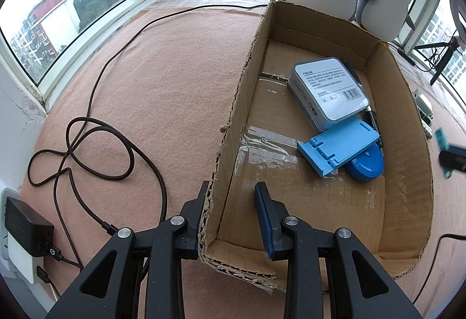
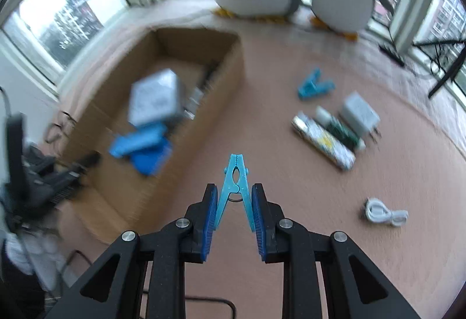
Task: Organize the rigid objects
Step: 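Carry the clothespin into the cardboard box and release it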
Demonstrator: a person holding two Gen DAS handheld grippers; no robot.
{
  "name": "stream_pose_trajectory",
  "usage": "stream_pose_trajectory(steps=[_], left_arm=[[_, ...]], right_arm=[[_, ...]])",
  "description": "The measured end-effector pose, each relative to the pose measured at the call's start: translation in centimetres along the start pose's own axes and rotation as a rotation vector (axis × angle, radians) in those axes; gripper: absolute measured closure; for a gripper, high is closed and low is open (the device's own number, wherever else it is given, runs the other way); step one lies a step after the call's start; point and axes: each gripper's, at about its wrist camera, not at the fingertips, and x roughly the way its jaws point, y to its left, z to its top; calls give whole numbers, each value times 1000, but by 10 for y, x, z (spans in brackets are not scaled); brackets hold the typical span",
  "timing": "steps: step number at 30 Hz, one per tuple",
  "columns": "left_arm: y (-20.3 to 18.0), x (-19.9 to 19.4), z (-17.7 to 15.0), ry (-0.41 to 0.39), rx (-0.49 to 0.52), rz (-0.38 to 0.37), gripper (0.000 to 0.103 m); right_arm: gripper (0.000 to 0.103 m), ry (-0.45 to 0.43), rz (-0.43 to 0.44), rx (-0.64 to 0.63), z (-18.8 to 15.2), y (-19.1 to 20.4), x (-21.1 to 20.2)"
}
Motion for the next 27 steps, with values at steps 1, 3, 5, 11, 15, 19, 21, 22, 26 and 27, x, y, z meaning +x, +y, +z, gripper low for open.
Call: stream_pose_trajectory(steps=[1,3,5,11,15,19,21,22,26,27], left_arm=[[0,0,0,0,0,0,71],[0,0,0,0,-1,0,71],[0,0,0,0,-2,-1,71],[0,0,0,0,-1,-1,71],[1,1,0,0,-2,-1,71],[1,1,0,0,-1,-1,71],[1,1,0,0,-1,-1,71],[1,1,0,0,0,-1,71],[1,1,0,0,-1,-1,71],[1,0,0,0,-2,-1,71]], right_arm=[[81,-11,11,-8,3,10,-1],[81,-31,44,-37,8,25,-8],[81,-33,67,-66,13,36,-6],[81,4,110,-146,8,75,14],[81,21,120,-184,1,93,21],[81,30,126,-204,-2,102,25],[81,34,125,-211,-4,105,26],[81,35,125,-213,-4,106,27],[70,17,130,-210,-5,107,25],[64,10,134,-205,-4,107,24]])
